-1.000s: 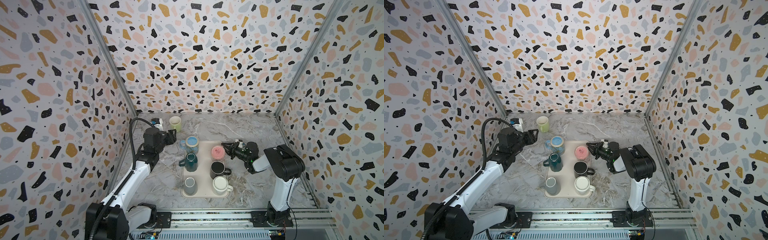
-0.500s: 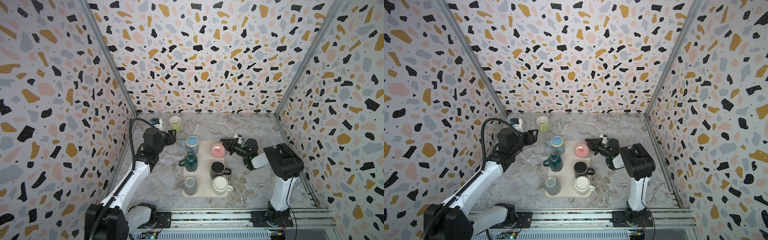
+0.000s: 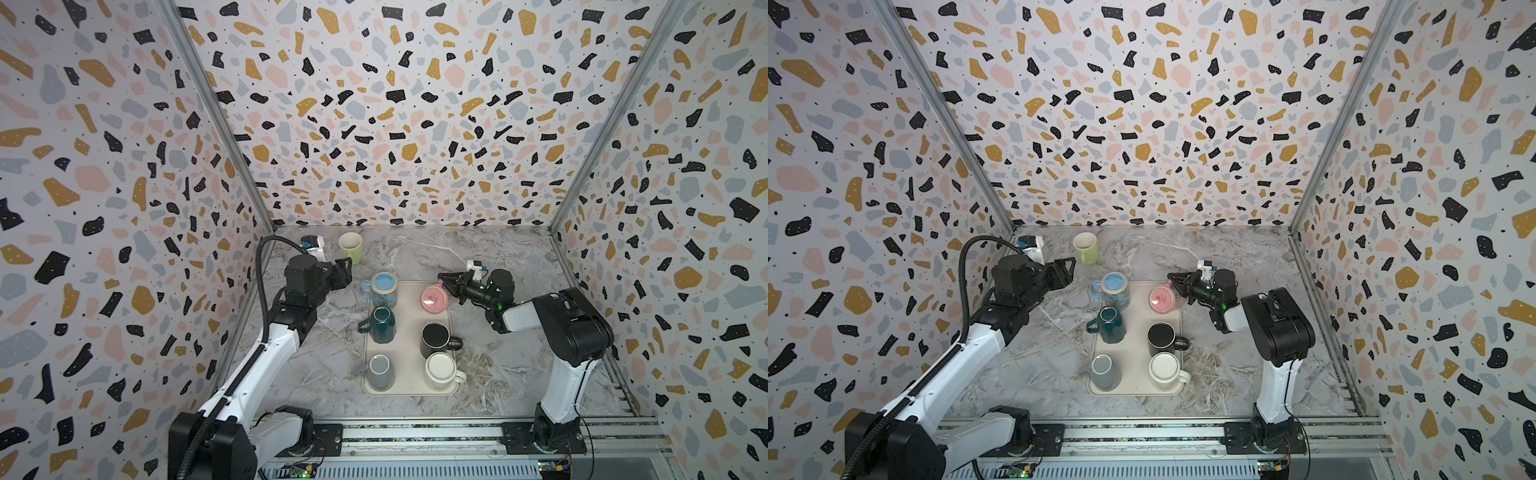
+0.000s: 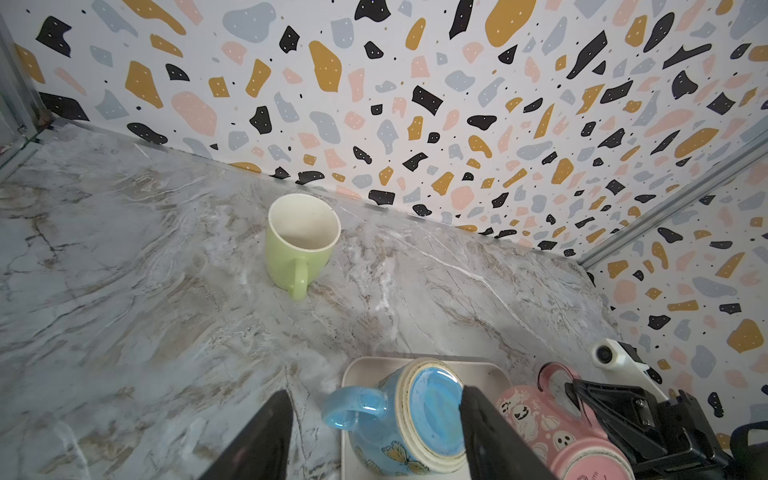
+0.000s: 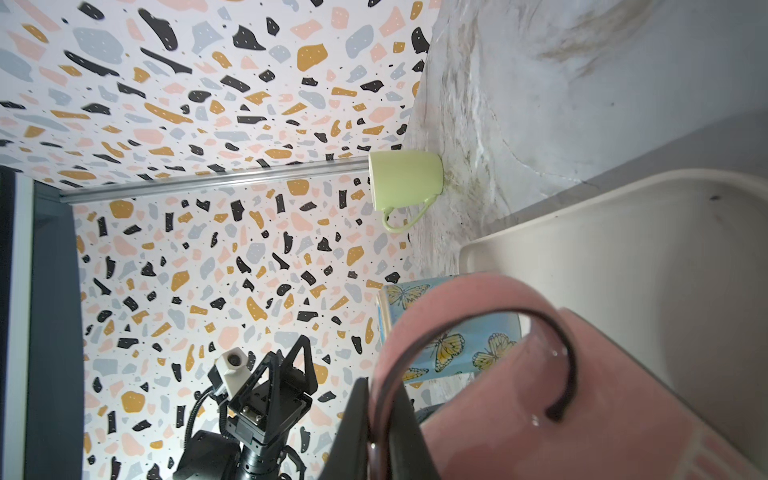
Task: Turn the mug right side up
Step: 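Lift the pink mug and rotate it upright with the right gripper, then grip the pink mug handle with the left gripper while the right gripper holds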
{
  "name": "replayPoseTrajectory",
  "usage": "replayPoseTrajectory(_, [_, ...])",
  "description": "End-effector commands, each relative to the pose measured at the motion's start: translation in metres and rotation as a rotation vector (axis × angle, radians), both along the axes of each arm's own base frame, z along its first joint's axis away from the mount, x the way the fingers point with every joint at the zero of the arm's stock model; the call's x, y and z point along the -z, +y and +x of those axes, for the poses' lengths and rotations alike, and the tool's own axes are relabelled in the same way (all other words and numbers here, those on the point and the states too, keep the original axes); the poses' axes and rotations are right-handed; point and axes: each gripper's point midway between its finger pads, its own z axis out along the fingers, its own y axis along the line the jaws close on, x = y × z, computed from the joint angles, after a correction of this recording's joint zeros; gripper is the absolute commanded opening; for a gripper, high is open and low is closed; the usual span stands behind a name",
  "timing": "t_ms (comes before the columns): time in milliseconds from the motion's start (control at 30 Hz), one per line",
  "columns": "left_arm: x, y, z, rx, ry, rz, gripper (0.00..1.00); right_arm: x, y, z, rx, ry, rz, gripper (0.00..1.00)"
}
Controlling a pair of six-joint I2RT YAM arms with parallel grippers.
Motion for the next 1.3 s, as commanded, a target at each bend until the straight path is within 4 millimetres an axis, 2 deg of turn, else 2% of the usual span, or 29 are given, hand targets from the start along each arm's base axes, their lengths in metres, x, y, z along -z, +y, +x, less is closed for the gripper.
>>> replayPoseTrajectory(0, [-0.030,-0.002,0.002,0.011,-0.081,0.003,0.64,-0.074,0.008,-0.001,-0.024,-0.256,-0.041,0.00])
replayPoseTrajectory(233, [-0.036,-0.006,0.005,0.030,-0.096,-0.009,0.65,-0.103,0.016,-0.002,-0.007,-0.409,-0.204,0.00])
replayPoseTrajectory(400, [-0.047,-0.015,0.008,0.075,-0.117,-0.020,0.65,-0.118,0.031,-0.009,-0.012,-0.542,-0.355,0.00])
replayPoseTrajectory(533, [-0.064,-0.030,0.010,0.165,-0.129,-0.022,0.66,-0.135,0.051,-0.023,-0.039,-0.705,-0.496,0.00])
replayPoseTrajectory(700, [-0.073,-0.050,0.005,0.287,-0.105,-0.004,0.66,-0.154,0.071,-0.043,-0.069,-0.898,-0.628,0.00])
replayPoseTrajectory(833, [-0.080,-0.068,-0.002,0.387,-0.079,0.004,0.67,-0.159,0.087,-0.060,-0.115,-1.042,-0.738,0.00])
replayPoseTrajectory(1033, [-0.072,-0.095,-0.018,0.531,-0.014,0.058,0.68,-0.161,0.102,-0.085,-0.174,-1.245,-0.864,0.00])
replayPoseTrajectory(1267, [-0.043,-0.120,-0.032,0.640,0.101,0.133,0.67,-0.169,0.107,-0.100,-0.195,-1.397,-0.967,0.00])
